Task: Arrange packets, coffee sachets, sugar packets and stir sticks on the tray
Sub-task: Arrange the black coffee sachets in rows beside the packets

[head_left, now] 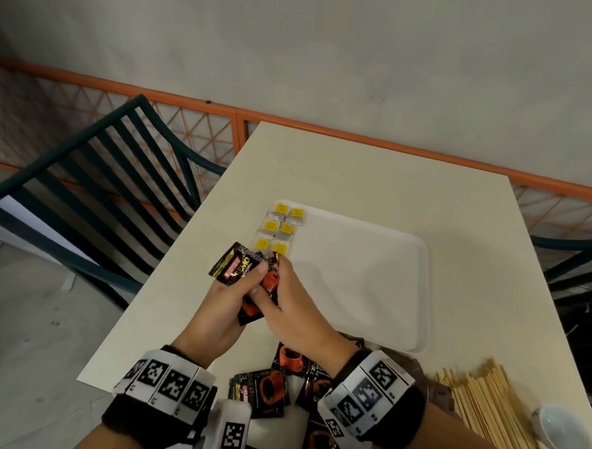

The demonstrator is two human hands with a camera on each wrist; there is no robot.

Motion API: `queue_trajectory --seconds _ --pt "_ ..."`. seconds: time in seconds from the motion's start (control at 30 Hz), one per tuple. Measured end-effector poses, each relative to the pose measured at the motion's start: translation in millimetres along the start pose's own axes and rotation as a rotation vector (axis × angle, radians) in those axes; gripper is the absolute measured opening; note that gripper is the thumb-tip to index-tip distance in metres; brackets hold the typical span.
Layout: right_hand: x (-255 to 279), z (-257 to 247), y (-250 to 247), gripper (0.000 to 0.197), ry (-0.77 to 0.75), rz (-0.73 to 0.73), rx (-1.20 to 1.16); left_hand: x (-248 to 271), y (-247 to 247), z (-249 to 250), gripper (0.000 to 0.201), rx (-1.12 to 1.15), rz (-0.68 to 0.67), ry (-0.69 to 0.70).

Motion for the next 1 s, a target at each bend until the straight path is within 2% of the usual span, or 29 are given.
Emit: queue_trajectory --seconds 0.1,0.17,0.27,0.33,0.43,0.53,0.67,0.8,0.93,1.0 --pt "0.6 18.4 14.4 0.058 0.063 -0.112 0.277 6.3 -16.3 -9.7 0.031 0.027 0.033 -0.067" --pt "5.1 30.0 23.2 0.056 0.091 -0.19 0.249 12.2 -33.8 -15.6 0.025 0.029 0.074 -0.092" --pt "9.7 51.2 30.1 0.054 0.099 -0.173 0.244 24.1 -67.4 -20.6 0.028 -0.068 0.174 -0.1" --pt "15.4 67.7 42.7 0.057 0.064 -0.222 0.474 32.7 -87.5 -24.0 0.031 -0.108 0.235 -0.115" --pt "33.8 90.0 74.5 0.075 -0.048 -0.405 0.873 41.2 -105.0 -28.0 0.033 -0.102 0.279 -0.129" --pt "41.0 95.9 93.3 0.081 -0.147 -0.412 1.052 44.4 -108.1 -27.7 0.035 -0.082 0.269 -0.124" --pt "39.5 99.8 98.4 0.074 -0.089 -0.462 1.045 46.8 -101.6 -28.8 0.041 -0.053 0.238 -0.136" --pt "42.7 94.9 98.1 0.064 -0.103 -0.479 1.001 47.4 -93.6 -29.3 0.043 -0.008 0.232 -0.137" --pt "37.8 84.3 75.6 0.064 0.025 -0.444 0.718 46.5 -90.2 -25.7 0.039 -0.028 0.243 -0.123" --pt "29.4 71.8 51.2 0.06 0.08 -0.329 0.532 45.2 -88.9 -25.1 0.037 -0.02 0.243 -0.121"
Point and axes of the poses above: each hand's wrist, its own x-axis away from the middle knuckle, its own y-axis out of the palm, z = x × y, the point moved 10 cm from there along -x, towards the middle knuckle, and after that the axes turned 13 degrees about y, right-handed, at the moved point
